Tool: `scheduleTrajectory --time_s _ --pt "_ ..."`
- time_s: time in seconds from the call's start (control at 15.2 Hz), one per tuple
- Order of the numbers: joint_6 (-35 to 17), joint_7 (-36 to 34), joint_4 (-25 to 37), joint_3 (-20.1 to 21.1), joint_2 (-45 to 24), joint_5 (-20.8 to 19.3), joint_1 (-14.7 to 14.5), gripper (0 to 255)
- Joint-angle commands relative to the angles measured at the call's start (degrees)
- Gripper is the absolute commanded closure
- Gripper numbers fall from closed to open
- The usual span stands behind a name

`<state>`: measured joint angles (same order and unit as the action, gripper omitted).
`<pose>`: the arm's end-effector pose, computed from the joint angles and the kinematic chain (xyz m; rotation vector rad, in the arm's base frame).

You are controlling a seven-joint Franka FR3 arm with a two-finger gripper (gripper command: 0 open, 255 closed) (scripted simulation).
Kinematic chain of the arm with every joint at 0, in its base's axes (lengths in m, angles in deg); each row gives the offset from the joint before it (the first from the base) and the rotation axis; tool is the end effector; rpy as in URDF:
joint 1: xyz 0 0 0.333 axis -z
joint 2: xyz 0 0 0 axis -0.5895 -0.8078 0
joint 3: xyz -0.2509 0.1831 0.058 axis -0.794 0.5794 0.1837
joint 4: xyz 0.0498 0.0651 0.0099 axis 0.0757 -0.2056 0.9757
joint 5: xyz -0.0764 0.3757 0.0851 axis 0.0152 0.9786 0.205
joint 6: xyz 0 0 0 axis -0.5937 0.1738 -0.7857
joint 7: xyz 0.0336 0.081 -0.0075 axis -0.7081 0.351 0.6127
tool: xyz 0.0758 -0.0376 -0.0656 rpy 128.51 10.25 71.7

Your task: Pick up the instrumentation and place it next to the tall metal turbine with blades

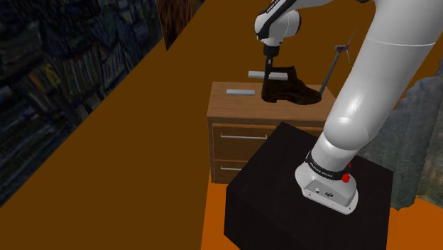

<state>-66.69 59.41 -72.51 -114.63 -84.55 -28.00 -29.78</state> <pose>0.4261 -0.3279 0.3461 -3.0437 -0.6954 0.0083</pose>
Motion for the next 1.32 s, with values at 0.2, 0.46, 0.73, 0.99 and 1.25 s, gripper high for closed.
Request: scheduleTrajectory --time_s 0.2,0.46,0.73,0.99,1.25 --pt "3.7 -1.3 1.7 -0.1 2.3 -1.7 -0.3 255" --pt "6.6 -2.2 3.2 -0.1 4.1 -2.9 -0.4 255" --pt "9.6 -2.9 4.9 0.0 5.6 -3.8 -0.5 255" --pt "12.6 -3.5 6.8 0.1 6.9 -4.6 -0.6 255" --pt "15.6 -3.9 8.9 0.2 7.9 -5.2 -0.7 255"
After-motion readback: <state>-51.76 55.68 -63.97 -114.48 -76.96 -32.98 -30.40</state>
